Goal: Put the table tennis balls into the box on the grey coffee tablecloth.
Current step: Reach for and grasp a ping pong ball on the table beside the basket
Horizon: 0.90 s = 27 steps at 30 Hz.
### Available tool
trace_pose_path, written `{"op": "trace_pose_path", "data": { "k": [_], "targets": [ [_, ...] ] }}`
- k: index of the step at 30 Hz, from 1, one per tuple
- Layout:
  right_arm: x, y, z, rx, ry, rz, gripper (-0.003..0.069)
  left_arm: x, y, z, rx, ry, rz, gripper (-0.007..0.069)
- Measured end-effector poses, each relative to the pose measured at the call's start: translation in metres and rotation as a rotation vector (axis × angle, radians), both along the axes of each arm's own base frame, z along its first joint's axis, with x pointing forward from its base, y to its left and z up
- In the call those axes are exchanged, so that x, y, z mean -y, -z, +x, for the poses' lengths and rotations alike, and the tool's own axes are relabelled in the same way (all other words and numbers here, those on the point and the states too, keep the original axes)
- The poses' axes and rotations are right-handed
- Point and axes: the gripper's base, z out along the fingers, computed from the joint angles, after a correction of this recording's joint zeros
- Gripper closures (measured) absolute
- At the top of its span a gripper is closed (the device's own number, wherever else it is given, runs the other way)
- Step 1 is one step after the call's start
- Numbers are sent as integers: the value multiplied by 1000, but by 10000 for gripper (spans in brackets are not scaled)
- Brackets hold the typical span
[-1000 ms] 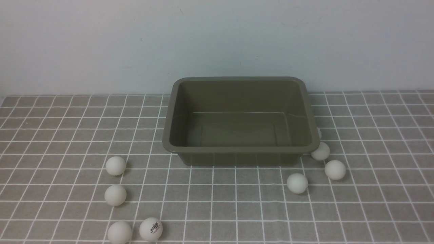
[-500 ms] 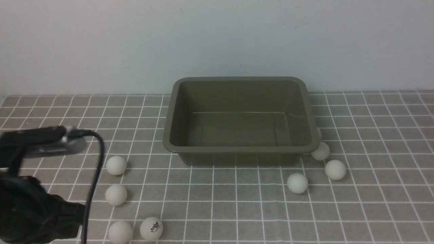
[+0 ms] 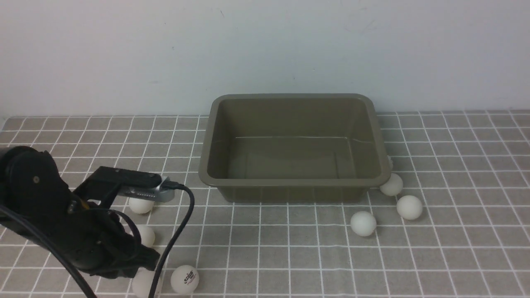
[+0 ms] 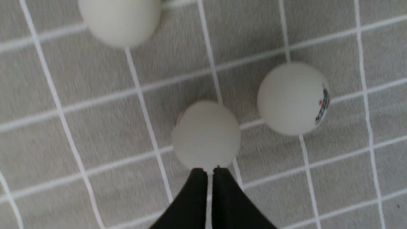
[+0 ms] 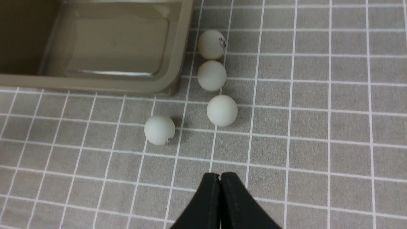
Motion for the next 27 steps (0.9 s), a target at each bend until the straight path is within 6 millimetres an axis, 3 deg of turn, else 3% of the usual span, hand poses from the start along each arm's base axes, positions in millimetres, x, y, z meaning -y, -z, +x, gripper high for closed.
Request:
{"op": "trace_pose_path", "data": {
  "k": [3, 5, 7, 8, 11, 16, 20, 21, 24, 27],
  "targets": [
    [-1, -1, 1, 12, 1, 12, 669, 7, 1, 2, 42, 44, 12, 495],
    [-1, -1, 1, 15, 1, 13, 669, 8, 5, 7, 59, 47, 19, 369],
    [-1, -1, 1, 15, 0, 13, 669, 8, 7, 8, 56, 47, 23, 335],
    [-1, -1, 1, 16, 0, 13, 669, 9, 15, 12, 45, 48, 32, 240],
    [-1, -1, 1, 19, 1, 12, 669, 9, 32, 16, -14, 50, 49, 135],
    [-1, -2, 2, 28, 3, 12, 669, 11, 50, 21, -64, 44, 58, 137],
    [0, -3, 3, 42, 8, 12, 669, 12, 53, 23, -60, 43, 57, 293],
    [0, -2, 5, 38, 8, 10, 669, 12, 51, 23, -75, 47, 58, 292],
    [3, 0, 16, 10, 27, 0, 669, 13, 37, 25, -121, 76, 72, 290],
    [11, 7, 43, -65, 57, -8, 669, 14, 0, 32, -85, 91, 86, 290]
  ]
}}
